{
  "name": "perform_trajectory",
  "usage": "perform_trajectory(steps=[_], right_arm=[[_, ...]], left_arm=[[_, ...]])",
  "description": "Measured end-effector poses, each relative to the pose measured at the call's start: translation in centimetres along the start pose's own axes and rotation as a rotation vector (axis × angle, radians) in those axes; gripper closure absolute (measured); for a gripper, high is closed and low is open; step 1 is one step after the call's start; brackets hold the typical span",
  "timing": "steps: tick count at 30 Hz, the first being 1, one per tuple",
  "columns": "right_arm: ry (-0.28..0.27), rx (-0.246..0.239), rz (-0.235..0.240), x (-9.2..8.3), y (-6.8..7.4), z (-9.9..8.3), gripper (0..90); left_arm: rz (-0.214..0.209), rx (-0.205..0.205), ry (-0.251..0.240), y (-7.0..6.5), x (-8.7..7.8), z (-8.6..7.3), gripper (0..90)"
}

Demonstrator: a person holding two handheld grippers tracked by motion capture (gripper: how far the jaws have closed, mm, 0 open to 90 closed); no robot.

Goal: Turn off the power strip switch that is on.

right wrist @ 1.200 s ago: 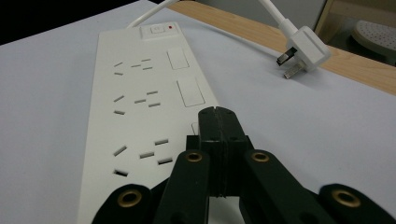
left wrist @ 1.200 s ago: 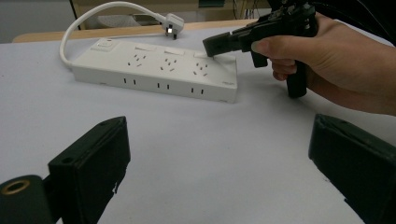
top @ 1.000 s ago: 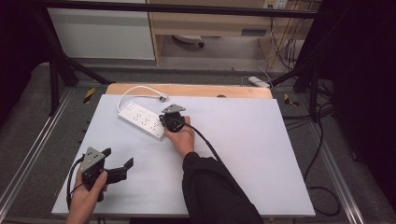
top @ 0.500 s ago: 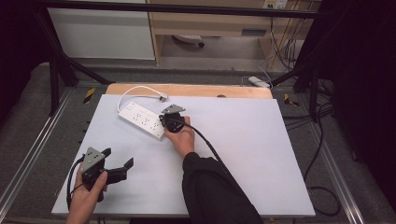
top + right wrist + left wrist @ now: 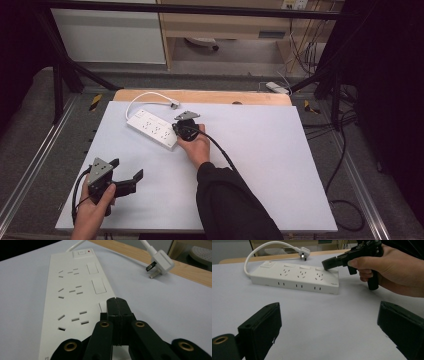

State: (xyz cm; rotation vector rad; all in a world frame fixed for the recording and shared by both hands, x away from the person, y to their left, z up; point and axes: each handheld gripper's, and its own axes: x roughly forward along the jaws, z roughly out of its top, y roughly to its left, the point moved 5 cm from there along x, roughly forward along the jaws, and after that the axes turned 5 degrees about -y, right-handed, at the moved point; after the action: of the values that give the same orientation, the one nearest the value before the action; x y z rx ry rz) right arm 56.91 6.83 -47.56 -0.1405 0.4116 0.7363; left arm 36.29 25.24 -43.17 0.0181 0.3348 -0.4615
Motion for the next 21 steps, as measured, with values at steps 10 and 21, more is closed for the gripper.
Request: perform_trajectory(steps=[10, 21], right_arm=[[-0.039, -0.022, 0.0, -0.9, 0.2, 1.8, 90.0], [-0.041, -0.03, 0.013, -1.9, 0.2, 2.5, 90.0]], left_arm=[[0.003, 0.0, -0.004, 0.1, 0.0, 0.0, 5.3], [0.003, 0.002, -0.002, 0.1, 0.0, 0.0, 5.3]])
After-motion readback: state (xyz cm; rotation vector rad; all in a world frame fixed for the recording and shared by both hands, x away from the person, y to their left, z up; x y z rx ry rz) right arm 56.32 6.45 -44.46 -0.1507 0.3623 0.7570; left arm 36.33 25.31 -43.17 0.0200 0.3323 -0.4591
